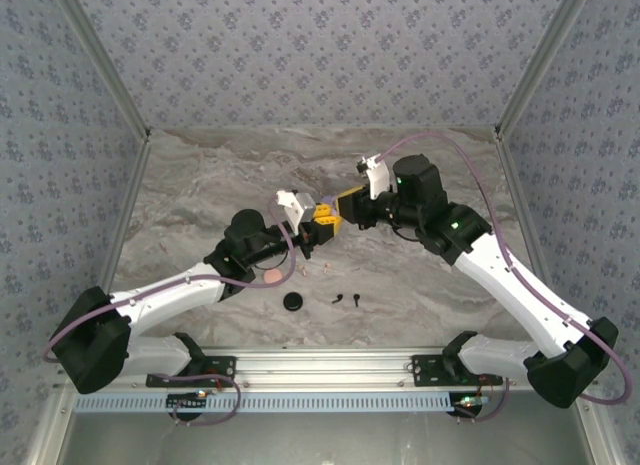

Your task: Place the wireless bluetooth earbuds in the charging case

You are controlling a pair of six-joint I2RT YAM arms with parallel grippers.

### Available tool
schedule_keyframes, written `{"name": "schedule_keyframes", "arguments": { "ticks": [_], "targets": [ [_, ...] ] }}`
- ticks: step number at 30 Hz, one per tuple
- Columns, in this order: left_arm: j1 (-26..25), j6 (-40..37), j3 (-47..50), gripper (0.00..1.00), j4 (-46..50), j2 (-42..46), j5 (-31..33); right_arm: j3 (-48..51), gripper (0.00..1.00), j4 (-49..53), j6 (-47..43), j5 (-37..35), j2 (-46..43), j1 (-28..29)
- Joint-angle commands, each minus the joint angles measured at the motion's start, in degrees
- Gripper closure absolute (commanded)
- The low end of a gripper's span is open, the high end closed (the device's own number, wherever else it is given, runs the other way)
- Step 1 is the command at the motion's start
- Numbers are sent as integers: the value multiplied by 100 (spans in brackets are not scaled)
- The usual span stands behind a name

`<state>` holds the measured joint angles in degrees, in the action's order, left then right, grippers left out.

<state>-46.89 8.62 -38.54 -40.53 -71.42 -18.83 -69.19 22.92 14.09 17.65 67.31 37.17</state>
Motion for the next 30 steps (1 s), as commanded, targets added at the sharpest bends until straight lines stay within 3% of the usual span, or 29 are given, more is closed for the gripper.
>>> {"name": "schedule_keyframes", "arguments": {
  "ticks": [1,9,17,22,27,30],
  "targets": [
    [-30,-36,-214,100,-253,51,-90,-7,77,229,-3,129,96,27],
    [-29,-36,-215,100,-253,71,-90,-33,74,249,57,255,151,16],
    [-26,-34,-222,100,-271,58,-91,-475,59,477,-33,406,100,-158],
    [-26,-19,-219,100,-370,84,-95,-499,50,452,-1,817,-200,-630],
    [-27,23,-272,100,-525,101,-245,-15,28,-70,365,2409,-480,-1445],
    [-29,34,-355,100,-526,127,-387,324,21,-359,566,3248,-482,-1696]
  ]
}}
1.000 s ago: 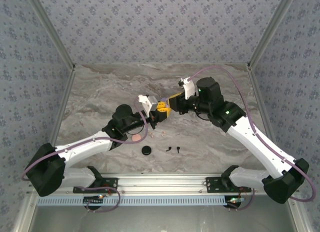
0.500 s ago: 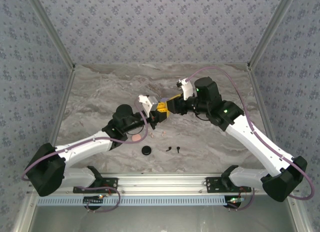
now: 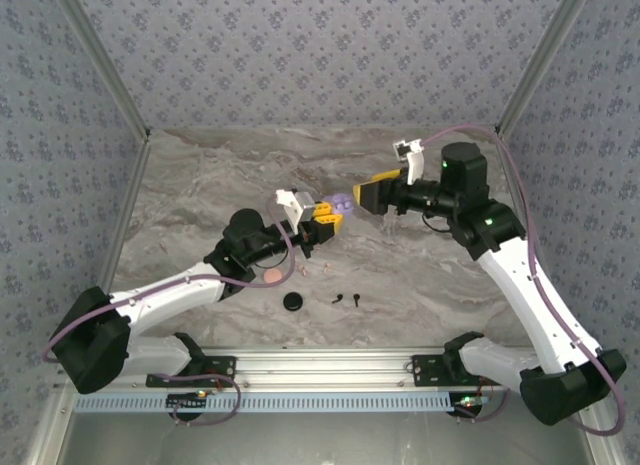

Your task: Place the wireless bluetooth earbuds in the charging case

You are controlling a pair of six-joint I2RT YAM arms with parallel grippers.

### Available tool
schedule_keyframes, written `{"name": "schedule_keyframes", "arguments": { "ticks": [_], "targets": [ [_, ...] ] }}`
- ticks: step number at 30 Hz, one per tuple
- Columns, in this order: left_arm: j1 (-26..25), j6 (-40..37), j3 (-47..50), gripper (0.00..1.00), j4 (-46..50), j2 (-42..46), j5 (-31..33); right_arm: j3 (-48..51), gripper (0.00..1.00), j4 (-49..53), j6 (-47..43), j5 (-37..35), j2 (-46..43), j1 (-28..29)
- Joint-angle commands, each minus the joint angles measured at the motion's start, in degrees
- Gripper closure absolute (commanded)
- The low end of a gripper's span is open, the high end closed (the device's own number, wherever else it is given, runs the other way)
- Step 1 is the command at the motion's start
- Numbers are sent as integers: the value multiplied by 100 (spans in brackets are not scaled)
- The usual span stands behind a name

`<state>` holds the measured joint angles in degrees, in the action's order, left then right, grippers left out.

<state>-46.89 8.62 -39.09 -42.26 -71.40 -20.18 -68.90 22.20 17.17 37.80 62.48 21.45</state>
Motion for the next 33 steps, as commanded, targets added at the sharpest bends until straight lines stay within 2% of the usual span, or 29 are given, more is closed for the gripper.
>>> {"name": "schedule_keyframes", "arguments": {
  "ticks": [1,4,9,20,33],
  "targets": [
    [-29,42,-310,100,-390,139,-277,382,18,-412,284,1432,-7,-124],
    [-29,68,-325,100,-497,161,-349,673,11,-1015,512,1734,-63,-109],
    [-27,147,-375,100,-573,144,-567,722,8,-1181,584,1798,54,-8],
    [-30,187,-409,100,-546,86,-636,329,13,-1146,478,1933,269,266],
    [-26,122,-437,100,-375,53,-603,368,16,-1091,211,1719,-181,273]
  ]
}}
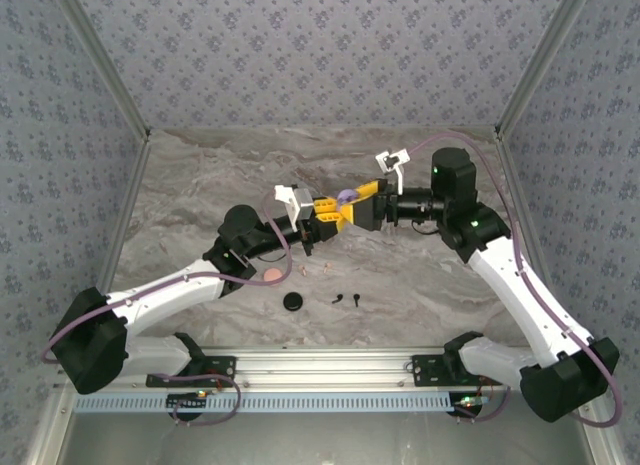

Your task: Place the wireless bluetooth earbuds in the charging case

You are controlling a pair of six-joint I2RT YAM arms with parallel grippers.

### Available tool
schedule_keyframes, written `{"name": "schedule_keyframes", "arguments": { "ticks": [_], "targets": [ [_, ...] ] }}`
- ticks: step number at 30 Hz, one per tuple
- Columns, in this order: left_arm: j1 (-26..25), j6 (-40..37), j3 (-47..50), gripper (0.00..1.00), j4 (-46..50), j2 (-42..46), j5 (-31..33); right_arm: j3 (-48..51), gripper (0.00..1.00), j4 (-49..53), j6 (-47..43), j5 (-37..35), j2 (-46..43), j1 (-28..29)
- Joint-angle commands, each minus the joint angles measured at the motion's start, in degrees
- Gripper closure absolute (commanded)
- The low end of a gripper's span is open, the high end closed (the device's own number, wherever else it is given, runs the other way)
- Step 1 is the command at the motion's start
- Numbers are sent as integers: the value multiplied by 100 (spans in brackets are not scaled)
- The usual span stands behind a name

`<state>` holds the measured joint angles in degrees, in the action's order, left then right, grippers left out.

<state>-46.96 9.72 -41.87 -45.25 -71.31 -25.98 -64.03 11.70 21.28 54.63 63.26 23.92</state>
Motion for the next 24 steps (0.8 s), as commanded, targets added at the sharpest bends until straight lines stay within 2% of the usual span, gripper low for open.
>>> {"name": "schedule_keyframes", "arguments": {
  "ticks": [1,11,15,20,24],
  "targets": [
    [-24,13,-164,100,-65,47,-21,-95,16,-4,-240,6,-311,25],
    [-19,-2,-197,100,-45,38,-3,-33,16,302,-352,-322,-334,16],
    [-24,0,-166,100,20,81,76,-189,16,659,-572,-689,-339,4],
    [-24,-20,-177,100,262,143,213,-239,16,1092,-722,-1833,-564,-93],
    [-17,14,-207,100,599,144,548,-63,15,1295,-738,-3108,-948,-137]
  ]
}}
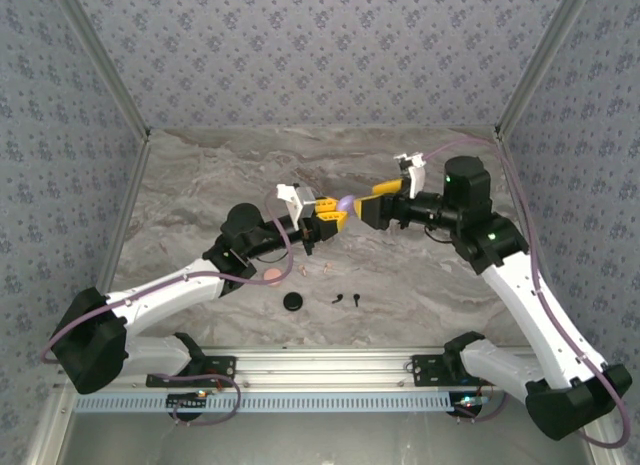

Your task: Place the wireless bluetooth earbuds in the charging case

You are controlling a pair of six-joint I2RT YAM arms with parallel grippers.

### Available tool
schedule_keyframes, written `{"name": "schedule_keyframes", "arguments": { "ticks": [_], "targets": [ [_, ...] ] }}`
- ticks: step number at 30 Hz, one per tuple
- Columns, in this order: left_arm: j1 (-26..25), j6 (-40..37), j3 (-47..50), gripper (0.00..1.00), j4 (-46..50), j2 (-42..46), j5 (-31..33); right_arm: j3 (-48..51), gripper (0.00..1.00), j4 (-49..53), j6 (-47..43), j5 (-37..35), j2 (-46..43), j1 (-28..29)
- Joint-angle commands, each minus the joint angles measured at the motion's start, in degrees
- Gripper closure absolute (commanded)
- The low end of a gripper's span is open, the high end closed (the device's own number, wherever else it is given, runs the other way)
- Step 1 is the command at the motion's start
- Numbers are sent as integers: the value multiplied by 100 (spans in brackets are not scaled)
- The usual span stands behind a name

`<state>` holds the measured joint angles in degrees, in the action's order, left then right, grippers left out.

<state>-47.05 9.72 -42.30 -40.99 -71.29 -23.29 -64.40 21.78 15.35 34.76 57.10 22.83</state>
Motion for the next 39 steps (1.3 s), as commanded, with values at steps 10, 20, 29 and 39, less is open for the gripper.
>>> {"name": "schedule_keyframes", "arguments": {
  "ticks": [10,20,29,39],
  "targets": [
    [786,995,-692,100,1862,-499,697,270,12,1197,-310,-2621,-737,-83],
    [1838,1582,-1374,100,2408,-2061,18,222,0,1548,-334,-2576,-738,-94],
    [2047,1558,-2152,100,2863,-3496,-61,222,0,1693,-293,-2664,-736,-118],
    [2085,1702,-2476,97,2887,-4254,98,347,0,1487,-219,-1967,-916,-318]
  ]
}}
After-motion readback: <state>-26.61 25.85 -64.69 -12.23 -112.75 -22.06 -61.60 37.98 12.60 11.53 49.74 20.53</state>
